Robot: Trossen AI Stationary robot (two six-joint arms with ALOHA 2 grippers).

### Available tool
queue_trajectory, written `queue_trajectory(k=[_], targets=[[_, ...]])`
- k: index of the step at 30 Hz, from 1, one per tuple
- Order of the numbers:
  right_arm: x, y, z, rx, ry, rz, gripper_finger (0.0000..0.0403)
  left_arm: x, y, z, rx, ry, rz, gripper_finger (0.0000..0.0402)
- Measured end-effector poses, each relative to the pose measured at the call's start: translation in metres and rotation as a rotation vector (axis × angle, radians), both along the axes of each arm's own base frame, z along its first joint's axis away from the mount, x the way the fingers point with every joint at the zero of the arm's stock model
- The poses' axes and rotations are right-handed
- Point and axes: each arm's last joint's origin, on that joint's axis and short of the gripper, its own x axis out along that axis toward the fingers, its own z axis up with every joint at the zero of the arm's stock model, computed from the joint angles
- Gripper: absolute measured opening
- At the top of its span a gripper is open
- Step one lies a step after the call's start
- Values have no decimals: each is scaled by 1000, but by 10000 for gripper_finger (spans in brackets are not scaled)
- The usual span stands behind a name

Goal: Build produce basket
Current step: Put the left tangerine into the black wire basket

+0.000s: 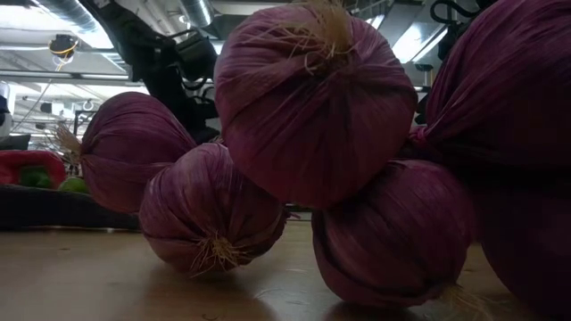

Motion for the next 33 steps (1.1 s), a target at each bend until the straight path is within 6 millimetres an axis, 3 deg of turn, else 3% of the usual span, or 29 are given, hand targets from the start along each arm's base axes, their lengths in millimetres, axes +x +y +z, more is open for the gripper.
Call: queue_trajectory(k=[9,23,27,33], targets=[[0,0,0,0,1,0,181,4,8,-21,-58,32,20,142],[0,0,0,0,1,0,181,9,10,-20,-60,-27,-9,138],[0,0,0,0,1,0,181,10,8,-20,-47,-20,-3,108],[0,0,0,0,3,0,181,9,9,-20,-39,-21,19,14]])
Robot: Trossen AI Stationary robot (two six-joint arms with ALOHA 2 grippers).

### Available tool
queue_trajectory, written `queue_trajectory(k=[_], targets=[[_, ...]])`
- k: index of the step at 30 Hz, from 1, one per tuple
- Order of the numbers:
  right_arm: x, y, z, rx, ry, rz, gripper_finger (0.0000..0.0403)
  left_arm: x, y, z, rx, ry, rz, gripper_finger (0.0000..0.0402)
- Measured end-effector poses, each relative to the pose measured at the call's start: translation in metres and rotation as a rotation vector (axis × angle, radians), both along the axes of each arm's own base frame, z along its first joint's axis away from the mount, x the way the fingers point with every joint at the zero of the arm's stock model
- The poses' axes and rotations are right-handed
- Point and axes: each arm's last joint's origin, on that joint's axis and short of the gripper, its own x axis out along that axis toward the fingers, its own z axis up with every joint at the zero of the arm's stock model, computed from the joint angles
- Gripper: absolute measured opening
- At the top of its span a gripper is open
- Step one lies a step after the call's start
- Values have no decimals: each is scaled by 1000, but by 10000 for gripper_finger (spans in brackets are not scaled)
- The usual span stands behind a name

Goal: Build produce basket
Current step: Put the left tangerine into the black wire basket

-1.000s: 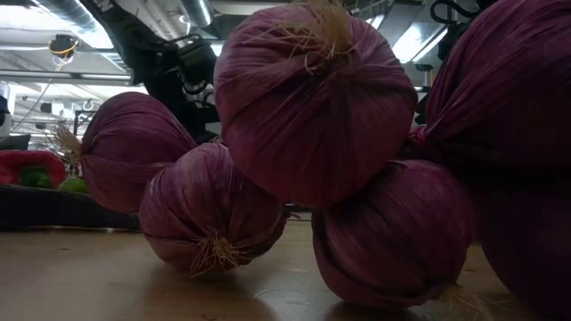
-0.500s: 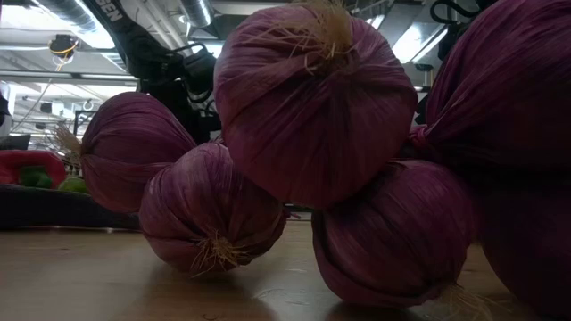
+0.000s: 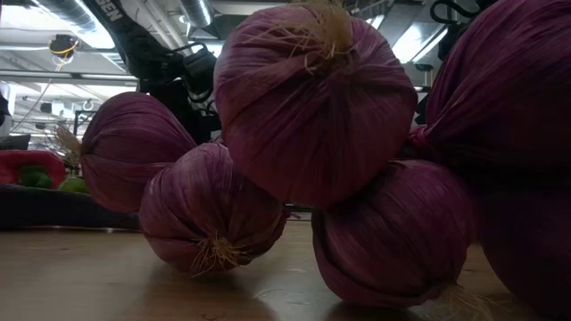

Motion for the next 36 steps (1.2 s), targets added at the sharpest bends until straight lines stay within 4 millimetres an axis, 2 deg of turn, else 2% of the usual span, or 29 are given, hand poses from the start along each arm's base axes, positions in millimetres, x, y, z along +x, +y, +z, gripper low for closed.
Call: queue_trajectory(k=[9,17,28,36], targets=[[0,0,0,0,1,0,181,1,-3,0,5,-29,78,2],[0,0,0,-22,8,12,181,0,-24,13,134,-34,250,1],[0,0,0,-22,8,12,181,-8,-68,57,491,-126,423,0],[0,0,0,-19,6,11,181,-14,-101,85,548,-276,400,0]])
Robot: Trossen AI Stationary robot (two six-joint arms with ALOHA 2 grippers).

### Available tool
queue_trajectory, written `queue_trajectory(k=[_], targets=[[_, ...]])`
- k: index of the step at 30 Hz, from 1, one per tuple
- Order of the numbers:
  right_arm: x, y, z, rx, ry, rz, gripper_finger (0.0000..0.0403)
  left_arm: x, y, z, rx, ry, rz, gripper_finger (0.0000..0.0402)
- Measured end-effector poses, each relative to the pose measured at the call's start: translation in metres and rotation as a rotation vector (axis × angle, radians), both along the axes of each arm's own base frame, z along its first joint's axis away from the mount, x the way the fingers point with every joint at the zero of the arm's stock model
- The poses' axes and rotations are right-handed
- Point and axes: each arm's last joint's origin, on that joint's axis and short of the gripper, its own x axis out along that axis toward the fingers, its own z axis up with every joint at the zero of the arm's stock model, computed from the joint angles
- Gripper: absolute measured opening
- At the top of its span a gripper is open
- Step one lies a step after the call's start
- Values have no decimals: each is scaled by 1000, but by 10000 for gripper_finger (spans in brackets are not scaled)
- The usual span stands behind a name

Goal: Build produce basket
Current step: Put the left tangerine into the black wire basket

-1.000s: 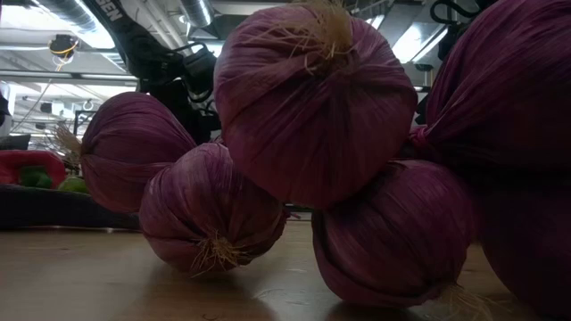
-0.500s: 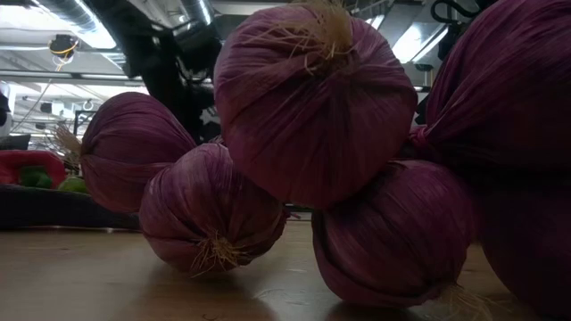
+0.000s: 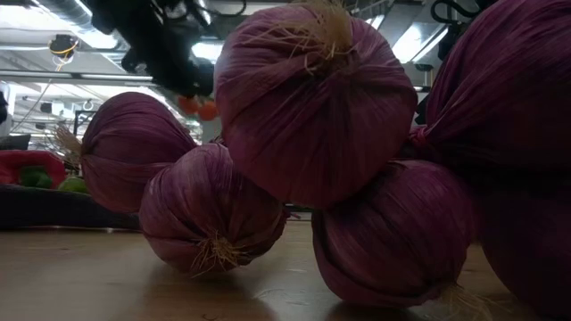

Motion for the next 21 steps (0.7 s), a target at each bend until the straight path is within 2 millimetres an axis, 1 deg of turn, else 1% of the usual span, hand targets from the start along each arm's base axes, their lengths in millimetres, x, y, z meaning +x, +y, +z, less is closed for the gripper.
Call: queue_trajectory(k=[6,12,18,19,21], targets=[[0,0,0,-1,0,0,181,8,-22,17,28,-86,-130,0],[0,0,0,-3,0,1,181,19,-39,34,57,-168,-337,0],[0,0,0,-3,0,1,181,25,-47,40,50,-187,-630,0],[0,0,0,-3,0,1,181,26,-47,40,45,-188,-659,0],[0,0,0,-3,0,1,181,27,-45,40,32,-207,-666,0]])
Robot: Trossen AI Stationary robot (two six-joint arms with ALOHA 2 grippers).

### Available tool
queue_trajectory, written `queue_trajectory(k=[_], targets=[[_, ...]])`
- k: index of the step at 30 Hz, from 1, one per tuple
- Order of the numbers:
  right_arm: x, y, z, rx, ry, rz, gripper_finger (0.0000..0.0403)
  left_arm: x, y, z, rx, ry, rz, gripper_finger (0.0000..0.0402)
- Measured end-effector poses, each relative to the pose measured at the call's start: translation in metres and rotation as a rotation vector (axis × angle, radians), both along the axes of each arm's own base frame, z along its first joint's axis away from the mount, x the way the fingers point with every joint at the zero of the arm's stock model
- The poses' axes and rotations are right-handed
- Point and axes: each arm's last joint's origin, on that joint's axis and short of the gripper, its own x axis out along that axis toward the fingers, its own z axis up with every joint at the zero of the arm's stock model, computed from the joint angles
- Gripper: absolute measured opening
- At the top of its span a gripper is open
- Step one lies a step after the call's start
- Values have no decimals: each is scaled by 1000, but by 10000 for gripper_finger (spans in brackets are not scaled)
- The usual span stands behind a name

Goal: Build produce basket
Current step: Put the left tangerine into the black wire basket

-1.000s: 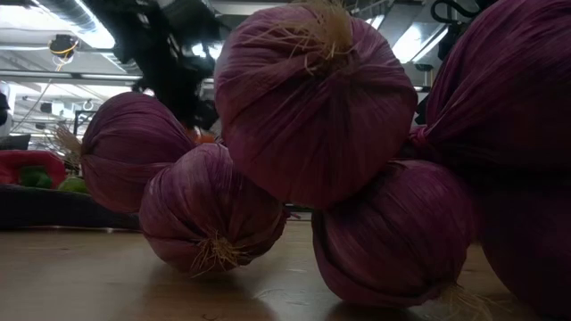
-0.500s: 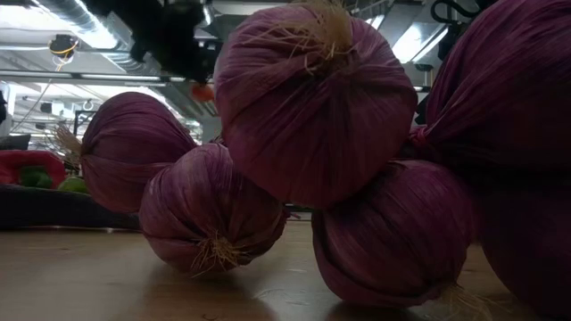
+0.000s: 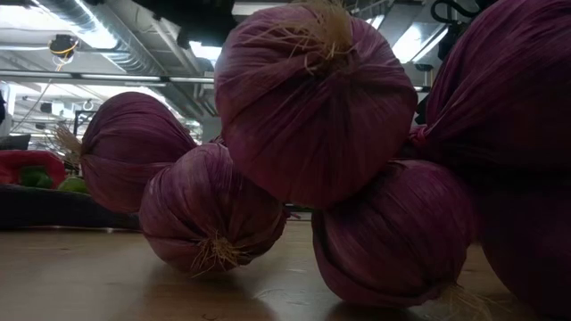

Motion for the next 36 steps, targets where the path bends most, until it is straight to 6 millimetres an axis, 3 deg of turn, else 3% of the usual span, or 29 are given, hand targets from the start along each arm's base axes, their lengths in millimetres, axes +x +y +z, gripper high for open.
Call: queue_trajectory(k=[13,17,23,36], targets=[[0,0,0,0,0,0,181,5,13,-4,-73,-37,-66,0],[0,0,0,-2,-1,0,181,11,23,-12,-130,-60,-32,0],[0,0,0,-12,0,5,181,29,32,-21,-134,-122,-163,0],[0,0,0,-18,2,10,181,33,42,-26,-135,-133,-133,6]])
